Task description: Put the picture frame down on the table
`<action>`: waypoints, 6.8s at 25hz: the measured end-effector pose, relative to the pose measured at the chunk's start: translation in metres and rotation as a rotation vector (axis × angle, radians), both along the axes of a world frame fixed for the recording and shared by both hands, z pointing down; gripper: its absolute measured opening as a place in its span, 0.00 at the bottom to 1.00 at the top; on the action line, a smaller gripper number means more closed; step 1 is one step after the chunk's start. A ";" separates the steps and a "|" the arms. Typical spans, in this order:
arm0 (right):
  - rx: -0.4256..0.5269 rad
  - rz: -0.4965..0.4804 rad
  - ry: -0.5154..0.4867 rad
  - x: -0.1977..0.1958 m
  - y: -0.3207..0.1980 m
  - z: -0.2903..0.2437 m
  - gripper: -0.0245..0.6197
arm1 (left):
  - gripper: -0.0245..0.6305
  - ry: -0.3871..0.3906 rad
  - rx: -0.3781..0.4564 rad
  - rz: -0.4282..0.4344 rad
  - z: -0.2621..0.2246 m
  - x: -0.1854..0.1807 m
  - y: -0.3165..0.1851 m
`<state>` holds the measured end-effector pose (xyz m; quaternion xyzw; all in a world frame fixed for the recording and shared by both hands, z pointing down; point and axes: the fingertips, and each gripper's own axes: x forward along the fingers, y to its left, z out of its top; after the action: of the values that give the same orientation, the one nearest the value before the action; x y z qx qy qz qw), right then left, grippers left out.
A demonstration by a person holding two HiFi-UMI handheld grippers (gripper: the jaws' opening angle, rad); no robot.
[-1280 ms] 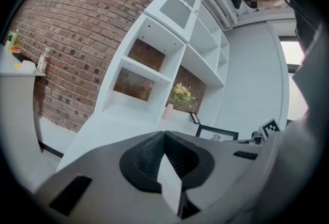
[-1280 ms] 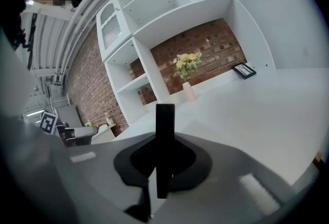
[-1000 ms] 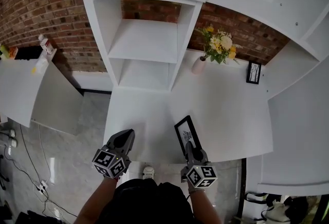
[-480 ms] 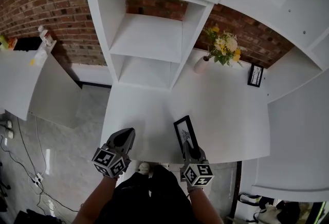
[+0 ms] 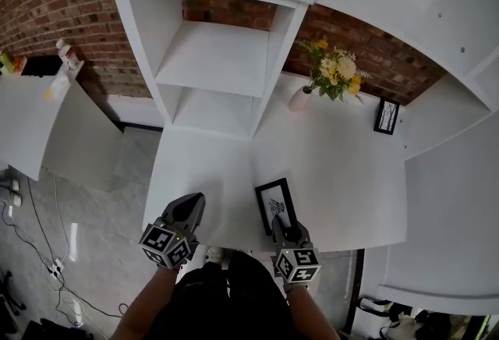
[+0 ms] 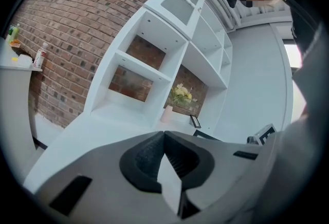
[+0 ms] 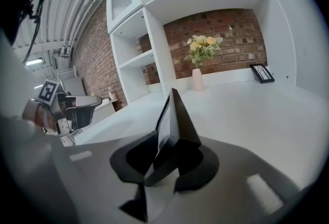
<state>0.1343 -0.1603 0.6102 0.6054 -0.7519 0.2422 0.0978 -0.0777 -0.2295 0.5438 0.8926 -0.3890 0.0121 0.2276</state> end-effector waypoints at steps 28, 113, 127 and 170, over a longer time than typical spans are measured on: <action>-0.177 0.039 0.009 0.036 -0.002 0.026 0.43 | 0.02 -0.020 0.001 0.003 -0.003 0.026 0.001; 0.079 0.040 0.101 0.054 -0.012 -0.036 0.04 | 0.03 -0.004 0.023 0.026 -0.015 0.038 -0.003; 0.178 0.056 0.102 0.071 -0.005 -0.066 0.04 | 0.03 0.003 0.042 0.043 -0.021 0.048 -0.008; 0.261 0.056 0.097 0.081 -0.024 -0.094 0.04 | 0.03 0.030 0.078 -0.012 -0.034 0.040 -0.023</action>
<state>0.2148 -0.1848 0.5166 0.6447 -0.7541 0.1157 0.0476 -0.0378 -0.2521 0.5096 0.8985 -0.3911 -0.0177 0.1987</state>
